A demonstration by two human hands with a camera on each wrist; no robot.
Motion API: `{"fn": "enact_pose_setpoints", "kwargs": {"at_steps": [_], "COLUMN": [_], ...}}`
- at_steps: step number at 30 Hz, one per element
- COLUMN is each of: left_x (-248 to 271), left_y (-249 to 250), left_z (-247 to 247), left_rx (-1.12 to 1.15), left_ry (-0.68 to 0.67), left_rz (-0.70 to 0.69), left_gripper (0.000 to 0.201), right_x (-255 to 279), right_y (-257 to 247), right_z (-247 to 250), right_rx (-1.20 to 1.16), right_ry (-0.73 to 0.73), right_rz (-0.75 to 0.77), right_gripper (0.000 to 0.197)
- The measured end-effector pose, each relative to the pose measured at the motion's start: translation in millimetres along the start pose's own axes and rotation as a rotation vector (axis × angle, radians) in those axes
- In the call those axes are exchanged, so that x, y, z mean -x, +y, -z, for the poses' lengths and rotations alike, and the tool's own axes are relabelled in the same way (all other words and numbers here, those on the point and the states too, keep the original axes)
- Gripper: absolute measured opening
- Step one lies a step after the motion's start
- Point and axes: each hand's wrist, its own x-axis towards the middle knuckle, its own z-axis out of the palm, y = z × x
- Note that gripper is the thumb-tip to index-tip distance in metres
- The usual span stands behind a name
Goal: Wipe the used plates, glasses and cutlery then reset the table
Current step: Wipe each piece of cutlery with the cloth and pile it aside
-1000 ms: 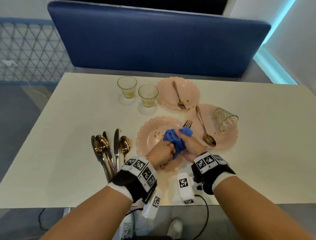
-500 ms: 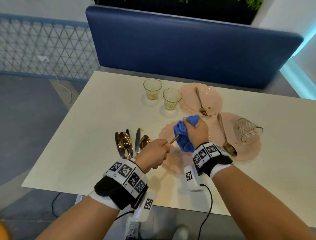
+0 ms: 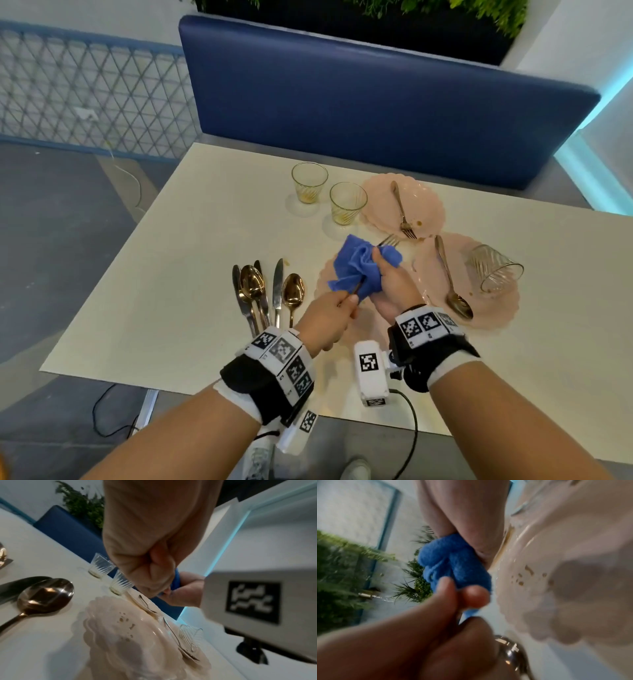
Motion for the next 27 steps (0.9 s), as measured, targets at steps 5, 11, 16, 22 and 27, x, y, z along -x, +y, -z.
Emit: {"fn": "enact_pose_setpoints", "kwargs": {"at_steps": [5,11,16,22,27], "left_x": [-10,-7,-10,1,3], "left_y": [3,-4,-15,-38,-61], "left_z": [22,70,66,85,96], "left_rx": [0.406,0.673,0.688,0.719,0.715], "left_ry": [-0.04,0.056,0.257,0.282,0.4], "left_rz": [0.161,0.104,0.116,0.159,0.183], "left_gripper": [0.012,0.023,0.029,0.026,0.021], "right_x": [10,23,38,45,41], "right_y": [2,6,26,51,39], "right_z": [-22,-32,-58,-66,-61], "right_rx": [0.089,0.586,0.752,0.906,1.003], "right_ry": [-0.187,-0.307,-0.509,-0.507,-0.619], "right_rz": [0.078,0.203,0.217,0.178,0.098], "right_gripper": [0.022,0.036,0.012,0.015,0.019]}}
